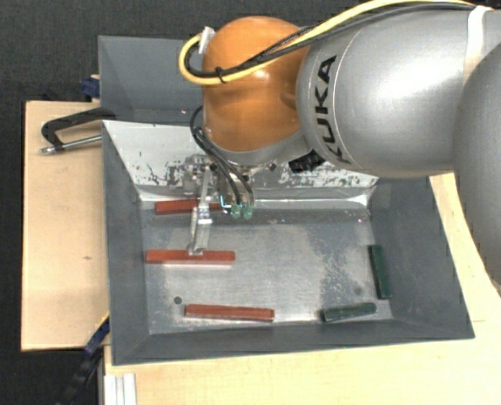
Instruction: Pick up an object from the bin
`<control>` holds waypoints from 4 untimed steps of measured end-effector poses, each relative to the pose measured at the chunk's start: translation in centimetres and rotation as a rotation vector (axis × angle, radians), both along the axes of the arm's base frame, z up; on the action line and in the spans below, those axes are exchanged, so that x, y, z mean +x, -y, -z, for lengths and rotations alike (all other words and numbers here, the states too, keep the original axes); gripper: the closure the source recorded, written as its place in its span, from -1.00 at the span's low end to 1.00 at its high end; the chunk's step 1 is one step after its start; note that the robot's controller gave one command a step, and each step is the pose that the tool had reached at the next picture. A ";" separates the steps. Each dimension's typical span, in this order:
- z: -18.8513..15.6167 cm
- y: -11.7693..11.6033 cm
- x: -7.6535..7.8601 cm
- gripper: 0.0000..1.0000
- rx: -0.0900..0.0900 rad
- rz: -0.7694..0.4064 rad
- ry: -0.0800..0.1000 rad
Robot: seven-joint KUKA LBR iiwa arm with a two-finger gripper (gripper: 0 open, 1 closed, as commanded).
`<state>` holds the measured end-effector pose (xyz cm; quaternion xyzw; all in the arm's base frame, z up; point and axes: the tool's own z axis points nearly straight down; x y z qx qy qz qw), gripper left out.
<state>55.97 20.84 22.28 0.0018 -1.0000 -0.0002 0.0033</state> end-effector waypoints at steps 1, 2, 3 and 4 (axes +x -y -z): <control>-0.5 0.1 0.2 -1.00 0.002 0.003 0.009; 6.9 0.2 -1.1 -1.00 0.003 -0.034 0.011; 9.8 0.5 -2.0 -1.00 0.000 -0.030 0.003; 8.2 1.0 -0.5 -1.00 0.003 0.058 0.011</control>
Offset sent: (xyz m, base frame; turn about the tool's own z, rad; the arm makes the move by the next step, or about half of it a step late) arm -0.0277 -0.0047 -0.1528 -0.0743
